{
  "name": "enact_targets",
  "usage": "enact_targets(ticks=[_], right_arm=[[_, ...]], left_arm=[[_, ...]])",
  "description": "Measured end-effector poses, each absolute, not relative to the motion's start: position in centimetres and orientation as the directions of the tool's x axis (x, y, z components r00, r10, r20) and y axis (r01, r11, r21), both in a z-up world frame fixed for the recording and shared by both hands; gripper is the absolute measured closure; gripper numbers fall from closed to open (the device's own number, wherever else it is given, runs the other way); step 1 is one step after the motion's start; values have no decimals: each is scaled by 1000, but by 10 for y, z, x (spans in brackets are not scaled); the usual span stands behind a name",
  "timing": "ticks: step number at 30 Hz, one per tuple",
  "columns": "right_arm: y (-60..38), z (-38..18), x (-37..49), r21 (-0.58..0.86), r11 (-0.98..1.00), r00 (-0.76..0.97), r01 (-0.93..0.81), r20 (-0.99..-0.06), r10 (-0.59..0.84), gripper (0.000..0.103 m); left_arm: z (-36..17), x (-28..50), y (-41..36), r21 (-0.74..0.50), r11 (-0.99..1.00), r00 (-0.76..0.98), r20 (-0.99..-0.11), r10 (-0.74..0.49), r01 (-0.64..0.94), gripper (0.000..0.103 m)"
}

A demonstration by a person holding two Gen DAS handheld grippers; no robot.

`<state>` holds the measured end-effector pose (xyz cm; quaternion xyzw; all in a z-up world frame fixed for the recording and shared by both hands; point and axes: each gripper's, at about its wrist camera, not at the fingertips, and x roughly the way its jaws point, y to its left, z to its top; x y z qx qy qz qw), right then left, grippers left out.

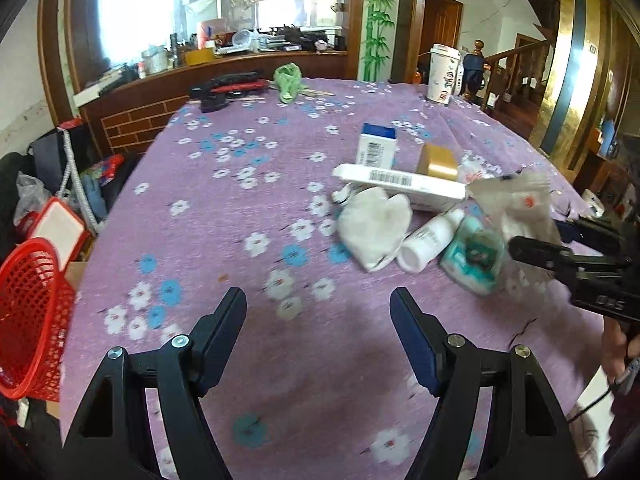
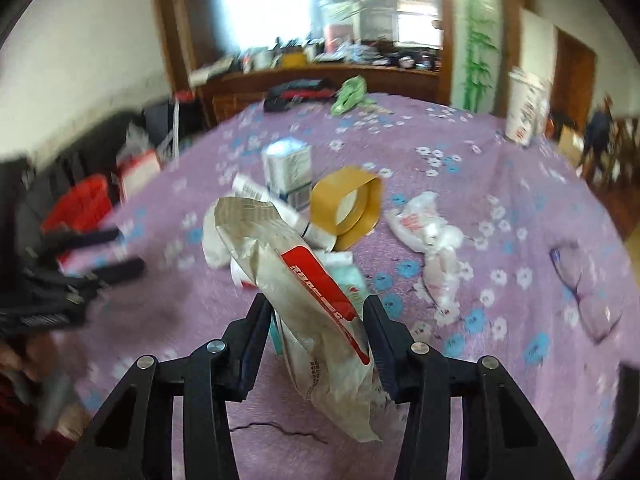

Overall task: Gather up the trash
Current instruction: 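Return to the table and grasp the tan paper bag with the right tool, then grasp the white cloth with the left tool while the right tool holds the tan bag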

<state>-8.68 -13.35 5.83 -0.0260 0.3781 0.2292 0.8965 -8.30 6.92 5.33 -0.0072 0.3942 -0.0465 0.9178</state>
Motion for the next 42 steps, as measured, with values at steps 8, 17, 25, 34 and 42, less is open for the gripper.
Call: enact_targets(ticks=[8, 17, 25, 34, 42], right_arm=[[-150, 70, -104, 237, 895, 646, -378, -625, 439, 52], [-157, 68, -109, 277, 884, 644, -377, -607, 465, 52], [-156, 64, -110, 301, 881, 639, -365, -608, 472, 52], [-133, 56, -117, 321, 872, 624, -369, -610, 488, 52], [-117, 53, -122, 315, 872, 618, -376, -615, 489, 52]], left_arm=[[46, -31, 56, -169, 985, 631, -759, -159, 45, 30], [23, 11, 38, -179, 983, 584, -794, -168, 40, 32], [20, 3, 36, -187, 979, 592, -782, -197, 79, 62], [40, -55, 44, -117, 989, 684, -715, -147, 90, 62], [47, -94, 49, -45, 996, 739, -668, -88, 78, 62]])
